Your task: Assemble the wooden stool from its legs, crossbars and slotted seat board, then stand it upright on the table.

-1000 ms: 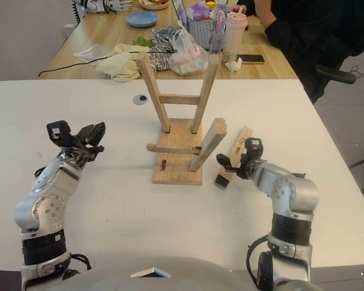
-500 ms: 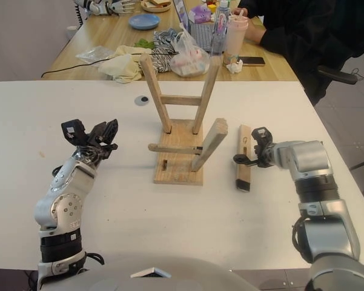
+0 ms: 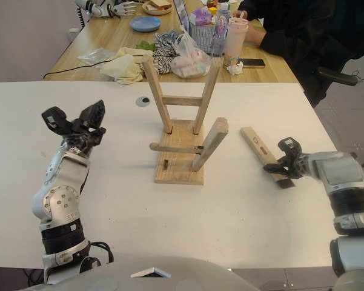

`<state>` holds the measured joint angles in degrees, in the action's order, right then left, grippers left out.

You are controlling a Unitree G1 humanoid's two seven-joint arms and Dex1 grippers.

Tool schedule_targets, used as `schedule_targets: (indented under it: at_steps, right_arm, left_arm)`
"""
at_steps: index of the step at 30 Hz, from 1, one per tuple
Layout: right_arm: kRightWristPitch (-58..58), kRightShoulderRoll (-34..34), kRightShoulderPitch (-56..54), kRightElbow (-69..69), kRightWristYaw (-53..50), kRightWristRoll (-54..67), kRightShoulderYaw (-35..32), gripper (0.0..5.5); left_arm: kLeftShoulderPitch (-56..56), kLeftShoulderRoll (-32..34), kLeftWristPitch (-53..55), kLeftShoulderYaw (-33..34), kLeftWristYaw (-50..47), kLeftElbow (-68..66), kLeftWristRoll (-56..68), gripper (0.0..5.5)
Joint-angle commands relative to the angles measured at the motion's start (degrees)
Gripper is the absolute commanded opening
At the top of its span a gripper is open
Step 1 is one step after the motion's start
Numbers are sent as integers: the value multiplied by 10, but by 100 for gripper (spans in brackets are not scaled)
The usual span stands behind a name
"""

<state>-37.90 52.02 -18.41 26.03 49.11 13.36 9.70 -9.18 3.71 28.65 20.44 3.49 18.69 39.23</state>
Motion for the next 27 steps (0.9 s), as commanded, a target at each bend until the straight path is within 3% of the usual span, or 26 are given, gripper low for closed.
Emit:
schedule_targets:
  at_steps: [1, 5, 8, 11, 14, 20, 27]
  right_arm:
    - [130, -78, -53, 144, -33, -14, -38, 204]
    - [211, -93, -212, 212, -33, 31, -131, 202]
    - [232, -99, -292, 213, -4, 46, -157, 202]
    - [179, -127, -358, 152, 34, 118, -205, 202]
    - [56, -161, -376, 22, 72, 245, -243, 201]
    - [-79, -218, -379, -155, 106, 373, -214, 201]
    - [-98, -190, -345, -183, 197, 350, -155, 201]
  left_arm:
    - [-14, 4, -3, 2, 30, -5, 38, 235]
    - [-48, 33, 12, 21, 93, 28, 152, 300]
    - [-94, 78, 23, 48, 118, 21, 218, 347]
    - [-146, 116, 44, 39, 136, 5, 255, 396]
    - [-221, 137, 63, 2, 171, -23, 269, 444]
    - [-355, 137, 91, -42, 222, -80, 301, 489]
    - [-341, 130, 118, -48, 232, -47, 368, 489]
